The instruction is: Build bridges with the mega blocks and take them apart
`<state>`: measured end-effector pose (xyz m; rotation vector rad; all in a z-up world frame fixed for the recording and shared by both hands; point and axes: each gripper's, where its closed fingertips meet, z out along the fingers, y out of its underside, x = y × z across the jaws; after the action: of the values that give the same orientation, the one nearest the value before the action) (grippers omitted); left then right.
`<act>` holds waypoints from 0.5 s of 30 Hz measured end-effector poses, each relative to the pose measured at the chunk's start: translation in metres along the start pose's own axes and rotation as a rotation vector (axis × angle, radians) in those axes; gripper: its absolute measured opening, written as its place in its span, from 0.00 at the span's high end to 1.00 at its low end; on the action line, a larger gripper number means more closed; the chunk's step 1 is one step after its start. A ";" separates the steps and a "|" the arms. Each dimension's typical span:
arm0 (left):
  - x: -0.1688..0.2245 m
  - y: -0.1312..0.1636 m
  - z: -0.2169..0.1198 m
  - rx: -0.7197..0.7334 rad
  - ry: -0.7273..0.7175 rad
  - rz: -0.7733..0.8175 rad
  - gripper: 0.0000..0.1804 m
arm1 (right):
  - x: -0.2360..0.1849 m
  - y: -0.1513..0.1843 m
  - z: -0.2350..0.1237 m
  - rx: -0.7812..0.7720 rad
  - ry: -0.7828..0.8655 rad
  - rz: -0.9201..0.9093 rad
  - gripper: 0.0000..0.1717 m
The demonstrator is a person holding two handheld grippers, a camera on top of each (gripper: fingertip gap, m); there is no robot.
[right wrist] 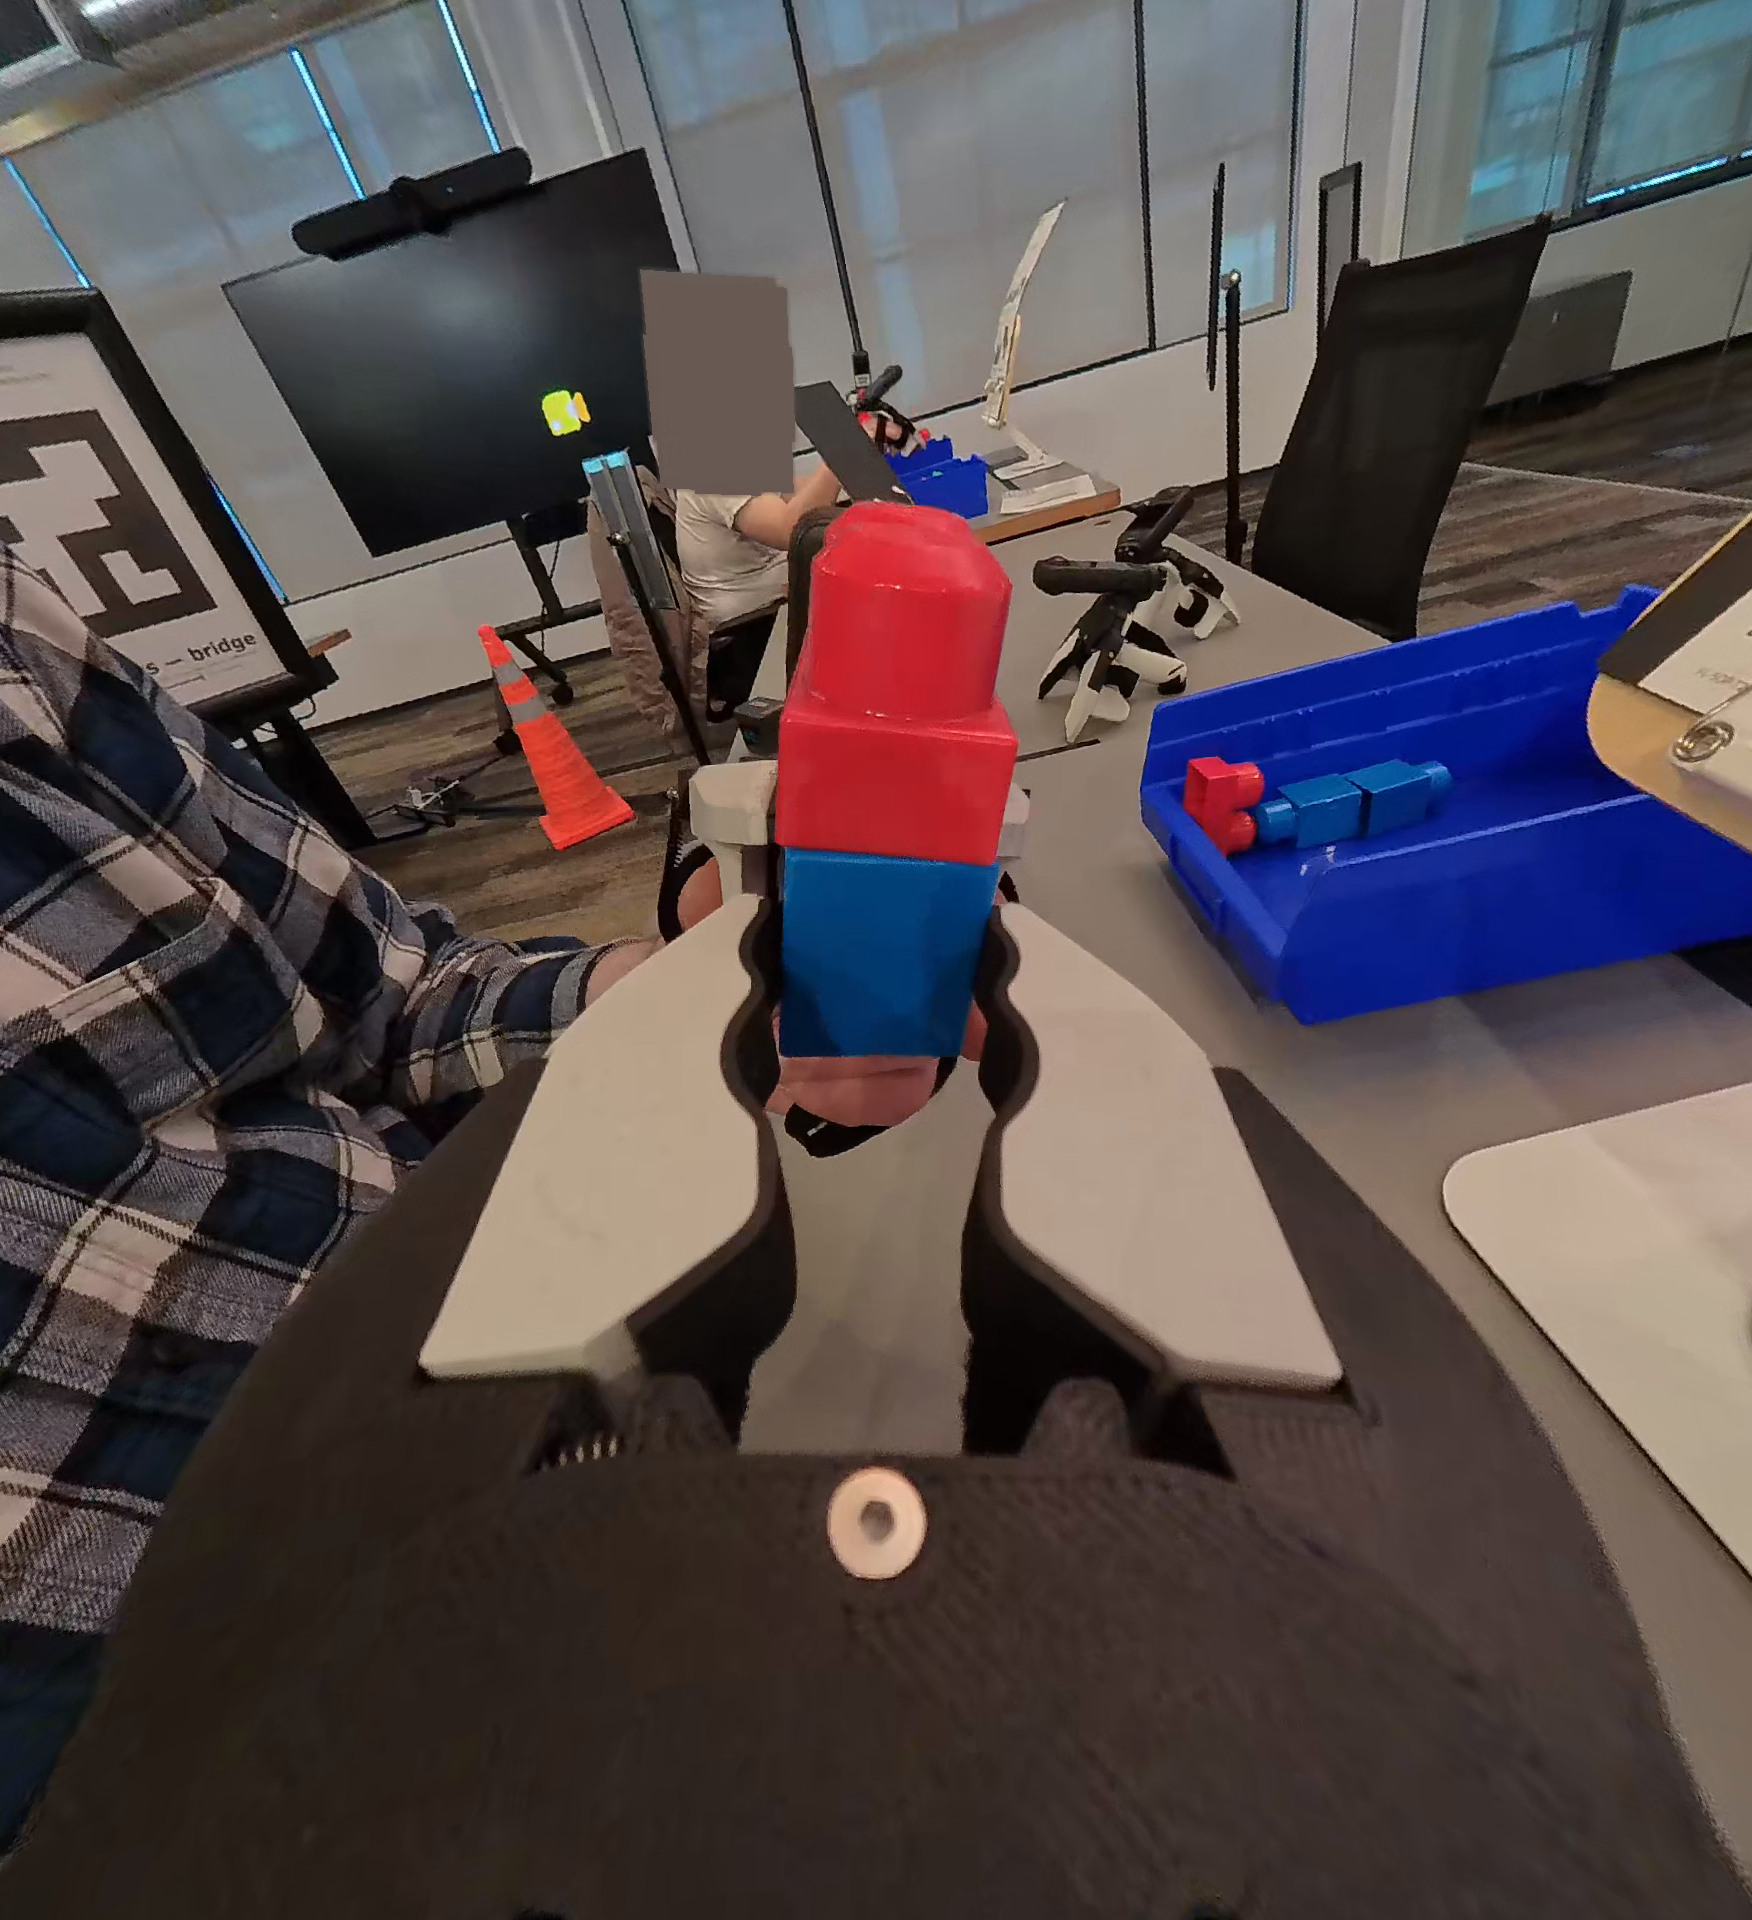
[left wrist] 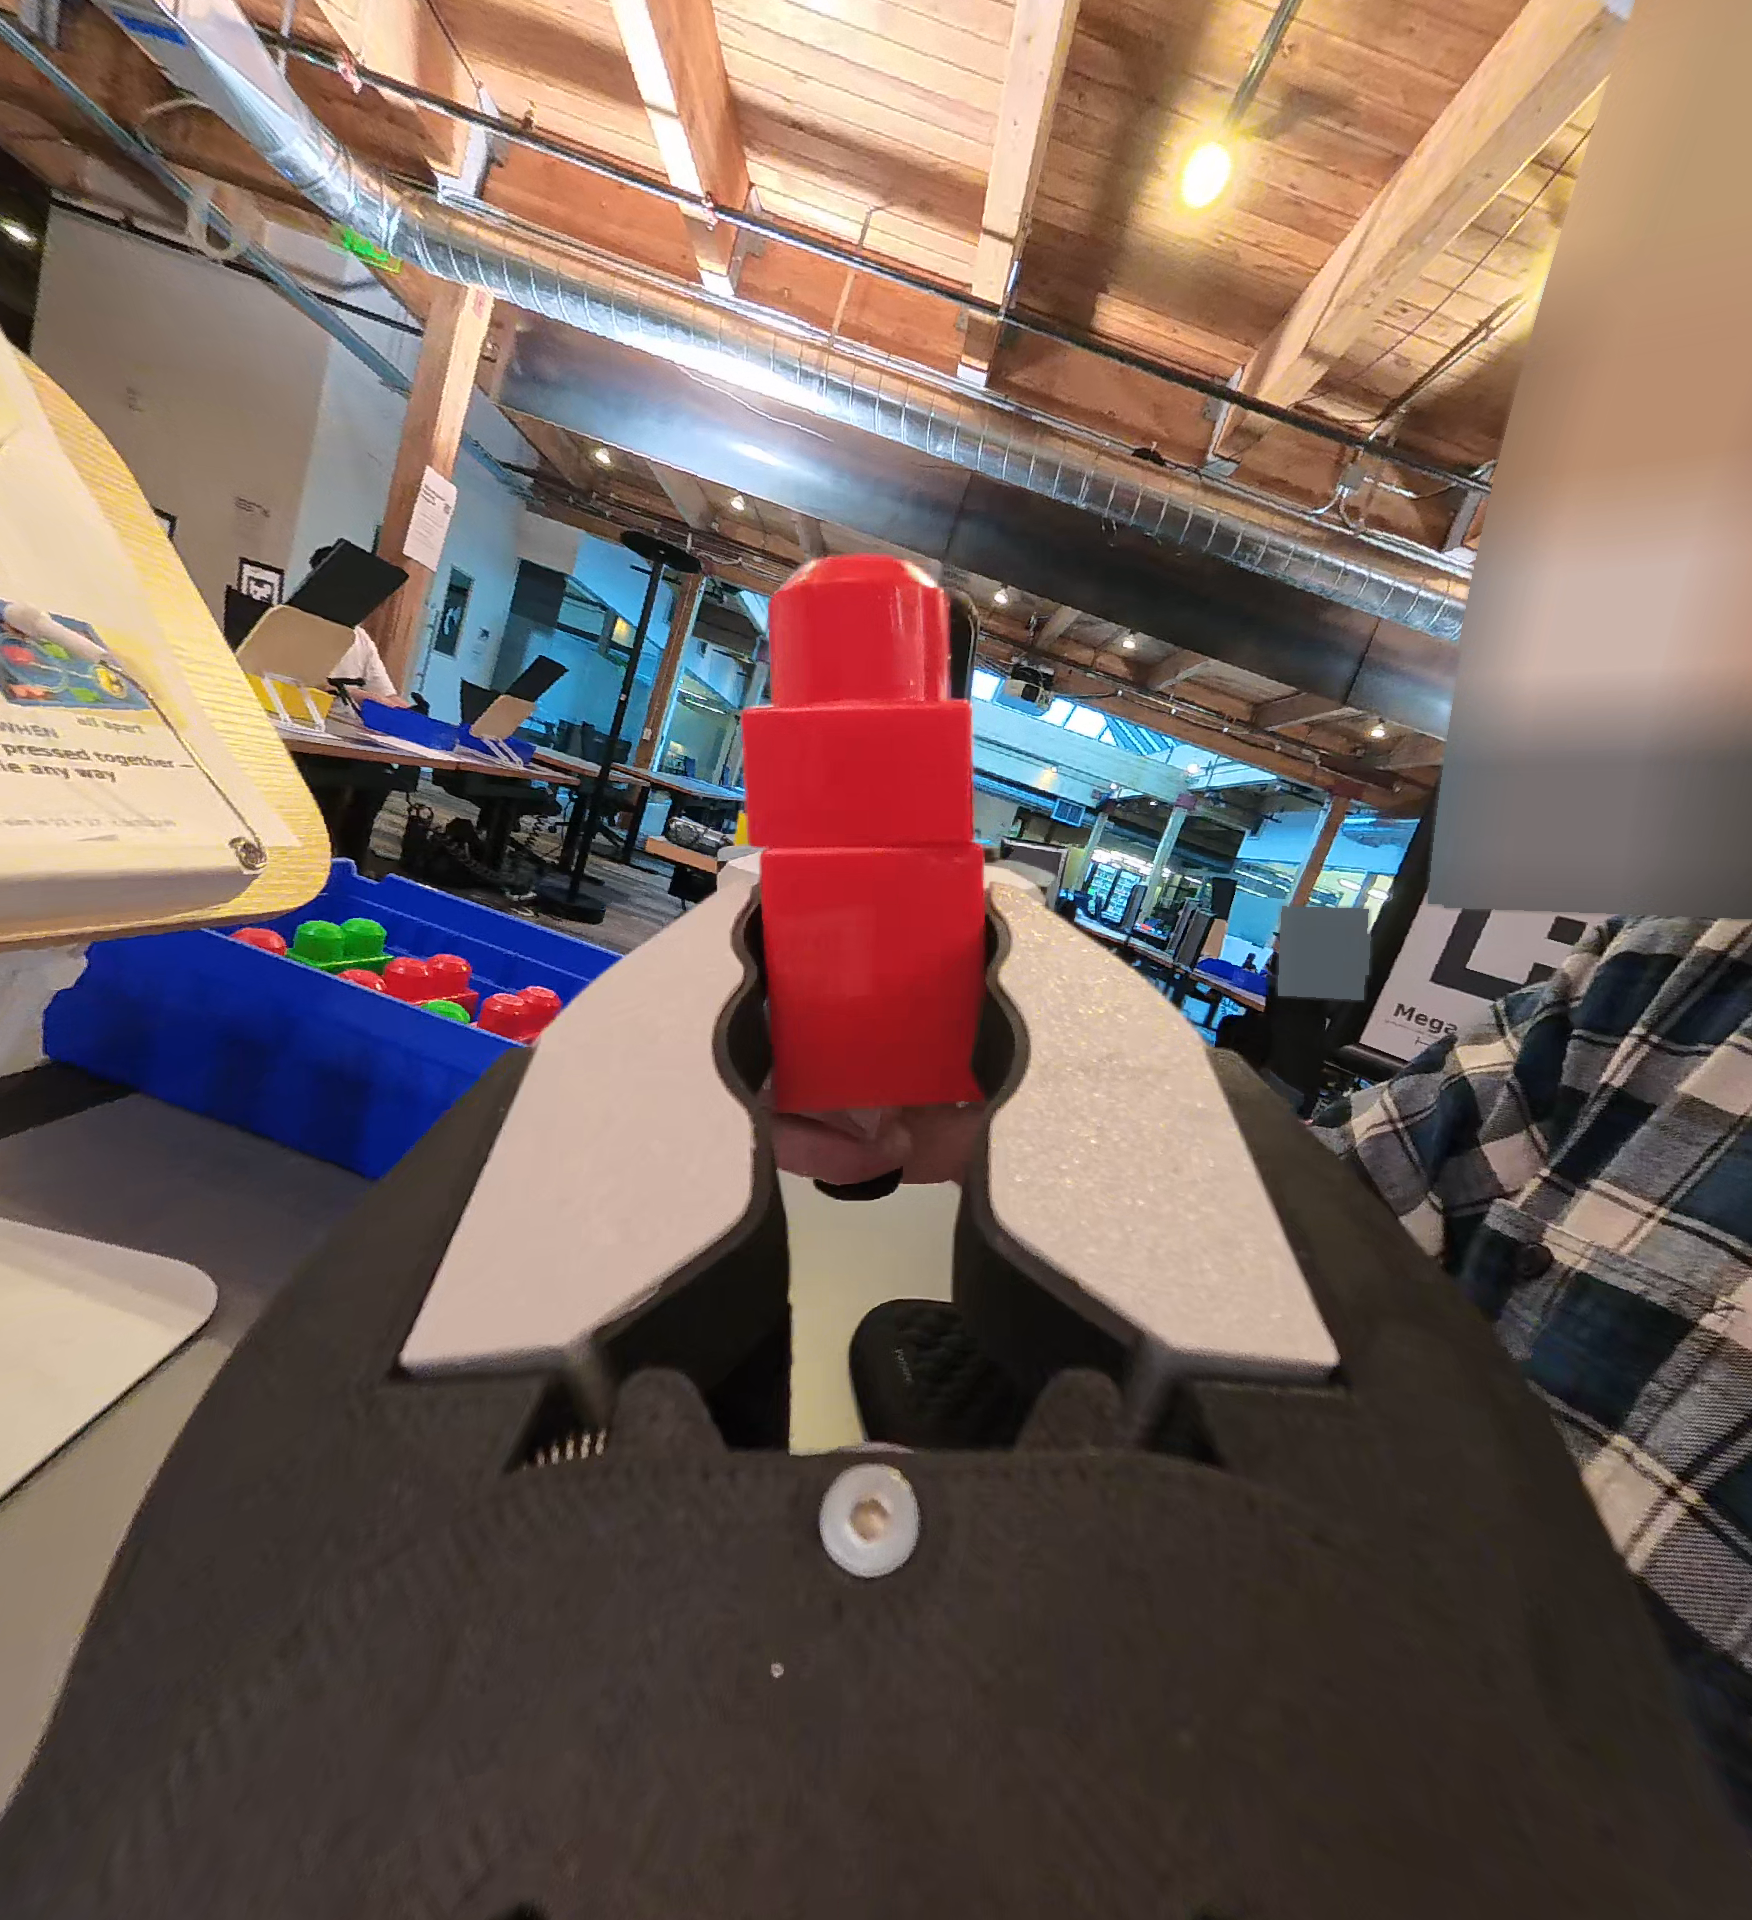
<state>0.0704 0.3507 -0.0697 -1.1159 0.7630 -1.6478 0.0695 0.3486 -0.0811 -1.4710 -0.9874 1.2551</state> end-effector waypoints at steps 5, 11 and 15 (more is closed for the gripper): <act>-0.001 0.002 0.000 -0.015 -0.021 0.020 0.80 | 0.002 0.002 -0.001 -0.006 0.017 -0.003 0.79; -0.002 0.001 0.000 -0.025 -0.052 0.062 0.80 | 0.002 0.000 0.000 0.002 0.036 -0.007 0.79; -0.003 0.000 -0.003 -0.001 -0.026 0.023 0.80 | 0.003 -0.003 0.001 0.001 0.032 -0.046 0.74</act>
<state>0.0677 0.3536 -0.0723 -1.1230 0.7579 -1.6107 0.0687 0.3521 -0.0789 -1.4556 -0.9934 1.1953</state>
